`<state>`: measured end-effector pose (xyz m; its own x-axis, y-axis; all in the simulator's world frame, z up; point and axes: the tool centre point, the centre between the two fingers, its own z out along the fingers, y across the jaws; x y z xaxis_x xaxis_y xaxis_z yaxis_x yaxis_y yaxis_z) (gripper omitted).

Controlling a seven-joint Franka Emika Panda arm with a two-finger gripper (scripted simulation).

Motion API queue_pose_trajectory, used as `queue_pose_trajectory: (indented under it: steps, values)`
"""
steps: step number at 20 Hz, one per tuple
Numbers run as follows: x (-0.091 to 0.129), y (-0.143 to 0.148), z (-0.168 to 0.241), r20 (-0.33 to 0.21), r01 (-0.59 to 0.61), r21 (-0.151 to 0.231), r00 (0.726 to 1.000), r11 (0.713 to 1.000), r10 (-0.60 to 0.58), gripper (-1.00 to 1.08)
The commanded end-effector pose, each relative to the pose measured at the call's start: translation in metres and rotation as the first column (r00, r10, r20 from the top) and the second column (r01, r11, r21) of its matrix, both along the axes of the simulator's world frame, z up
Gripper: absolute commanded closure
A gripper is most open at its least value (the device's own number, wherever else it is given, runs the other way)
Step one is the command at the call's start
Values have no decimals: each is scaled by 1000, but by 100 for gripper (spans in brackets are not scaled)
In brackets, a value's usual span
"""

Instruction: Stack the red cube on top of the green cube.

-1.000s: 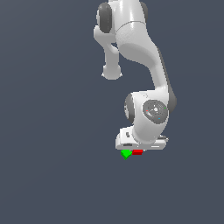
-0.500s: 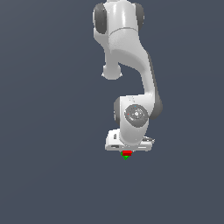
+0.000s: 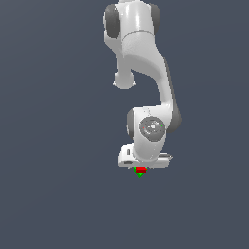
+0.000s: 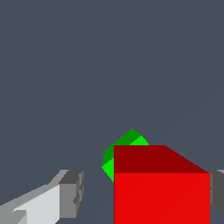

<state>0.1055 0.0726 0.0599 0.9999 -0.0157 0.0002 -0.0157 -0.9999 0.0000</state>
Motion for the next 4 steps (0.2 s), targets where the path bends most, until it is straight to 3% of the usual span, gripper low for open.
queue_pose_trajectory:
  steps: [1,4]
  values:
    - [0,0,0,0,0,0,1000,1000,0,-92]
    - [0,0,0,0,0,0,1000,1000,0,-92]
